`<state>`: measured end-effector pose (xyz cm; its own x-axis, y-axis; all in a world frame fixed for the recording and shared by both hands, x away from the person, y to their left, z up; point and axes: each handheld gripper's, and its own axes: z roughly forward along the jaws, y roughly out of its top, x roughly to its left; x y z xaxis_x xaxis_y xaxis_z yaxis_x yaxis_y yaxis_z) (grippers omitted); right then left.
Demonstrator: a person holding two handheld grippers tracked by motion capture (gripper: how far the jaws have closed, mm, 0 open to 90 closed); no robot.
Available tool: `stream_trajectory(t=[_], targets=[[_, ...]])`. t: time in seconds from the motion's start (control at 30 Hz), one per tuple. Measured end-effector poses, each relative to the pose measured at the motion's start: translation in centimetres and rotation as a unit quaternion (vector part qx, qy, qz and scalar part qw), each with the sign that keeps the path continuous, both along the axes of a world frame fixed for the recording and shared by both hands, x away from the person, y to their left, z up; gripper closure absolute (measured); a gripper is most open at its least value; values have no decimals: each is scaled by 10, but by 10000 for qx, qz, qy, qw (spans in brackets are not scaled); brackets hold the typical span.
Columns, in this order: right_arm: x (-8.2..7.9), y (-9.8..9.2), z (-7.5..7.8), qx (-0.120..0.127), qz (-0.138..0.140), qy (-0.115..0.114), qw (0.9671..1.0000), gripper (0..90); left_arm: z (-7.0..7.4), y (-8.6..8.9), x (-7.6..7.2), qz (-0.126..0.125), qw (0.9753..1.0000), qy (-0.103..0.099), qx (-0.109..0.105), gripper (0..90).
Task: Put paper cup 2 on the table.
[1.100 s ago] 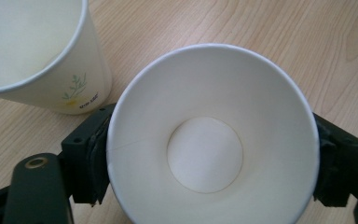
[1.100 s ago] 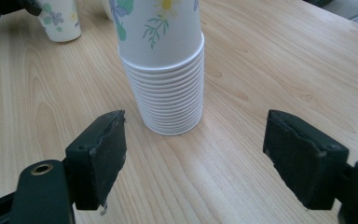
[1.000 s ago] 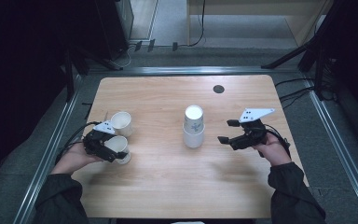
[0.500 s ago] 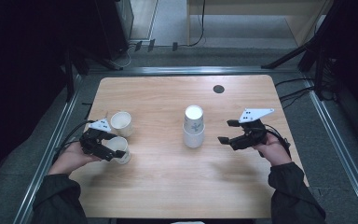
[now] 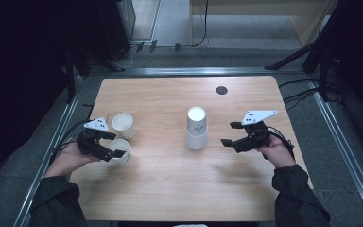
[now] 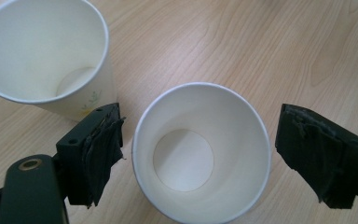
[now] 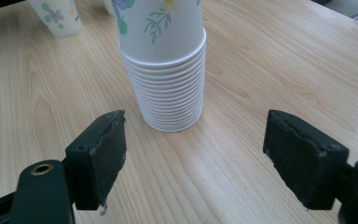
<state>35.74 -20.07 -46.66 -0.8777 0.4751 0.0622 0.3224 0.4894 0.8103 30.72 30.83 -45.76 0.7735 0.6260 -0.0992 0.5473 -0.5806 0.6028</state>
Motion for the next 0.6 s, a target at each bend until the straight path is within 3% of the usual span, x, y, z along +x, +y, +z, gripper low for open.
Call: stream_trajectory(t=[0.27,0.47,0.6], targets=[[1,-1,0,-12,-6,-3,10000,214,15,1,-3,51,9998,-133,-138,144],[1,0,0,-34,-2,-3,10000,214,26,-11,-5,-76,9996,-267,-79,136],[-1,-1,0,-43,-4,1,10000,214,34,-22,-3,-26,9993,-304,-206,136]])
